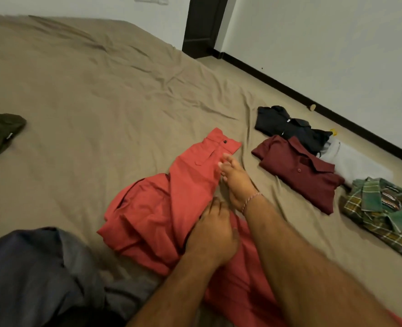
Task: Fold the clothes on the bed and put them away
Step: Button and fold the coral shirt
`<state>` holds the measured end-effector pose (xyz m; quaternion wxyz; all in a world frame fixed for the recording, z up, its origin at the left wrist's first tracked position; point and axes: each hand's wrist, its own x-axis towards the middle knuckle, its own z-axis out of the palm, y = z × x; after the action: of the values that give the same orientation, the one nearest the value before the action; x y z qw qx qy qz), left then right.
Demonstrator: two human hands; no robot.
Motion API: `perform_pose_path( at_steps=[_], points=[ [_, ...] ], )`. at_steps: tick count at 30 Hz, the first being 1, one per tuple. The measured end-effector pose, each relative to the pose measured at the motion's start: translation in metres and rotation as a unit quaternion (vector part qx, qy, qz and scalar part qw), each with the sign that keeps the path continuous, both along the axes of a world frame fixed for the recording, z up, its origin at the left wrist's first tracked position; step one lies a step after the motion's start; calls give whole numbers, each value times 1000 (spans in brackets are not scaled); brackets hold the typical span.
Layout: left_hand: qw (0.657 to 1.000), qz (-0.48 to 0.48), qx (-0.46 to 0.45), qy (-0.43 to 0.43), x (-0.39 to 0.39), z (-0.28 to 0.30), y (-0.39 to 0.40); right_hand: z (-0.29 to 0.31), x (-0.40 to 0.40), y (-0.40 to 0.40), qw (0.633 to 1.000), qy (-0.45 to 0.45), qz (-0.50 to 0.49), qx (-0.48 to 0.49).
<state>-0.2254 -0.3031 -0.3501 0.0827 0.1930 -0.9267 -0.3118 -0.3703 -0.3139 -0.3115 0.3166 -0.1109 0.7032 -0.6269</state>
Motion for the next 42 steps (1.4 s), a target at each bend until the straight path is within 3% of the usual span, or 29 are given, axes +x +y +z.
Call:
perform_pose_path(
  at_steps=[8, 10, 12, 15, 18, 21, 24, 26, 30, 36, 39, 42],
  points=[
    [999, -27, 36, 9, 1, -13, -4, -2, -35, -54, 992, -74, -102, 16],
    [999, -24, 31, 13, 2, -13, -3, -4, -41, -52, 982, -111, -145, -42],
    [999, -24, 21, 14, 3, -10, -3, 1, -48, -39, 966, -93, -203, -134],
    [999, -22, 33, -7, 5, -9, 0, 22, -51, 10, 924, -44, -294, -241],
    [997, -48, -18, -57, 10, -1, 5, 54, -35, 102, 903, -14, -328, -276],
    [996, -38, -60, -44, 12, 10, 11, 69, -5, 197, 871, -3, -381, -310],
    [998, -38, 13, -42, 21, 32, 21, 53, 24, 270, 825, -10, -467, -316],
    [991, -47, 50, -114, 22, 38, 28, 37, 44, 306, 825, -10, -483, -292],
    [985, -43, 44, -161, 33, 34, 39, 11, 79, 363, 885, 7, -403, -235],
    [971, -62, -137, -185, 55, 27, 61, 0, 101, 409, 895, 6, -405, -189],
    [934, -124, -265, -204, 73, 40, 83, -5, 101, 428, 917, 87, -378, -93],
    [935, -145, -290, -146, 100, 60, 103, -12, 96, 445, 942, 117, -316, 0]
  ],
)
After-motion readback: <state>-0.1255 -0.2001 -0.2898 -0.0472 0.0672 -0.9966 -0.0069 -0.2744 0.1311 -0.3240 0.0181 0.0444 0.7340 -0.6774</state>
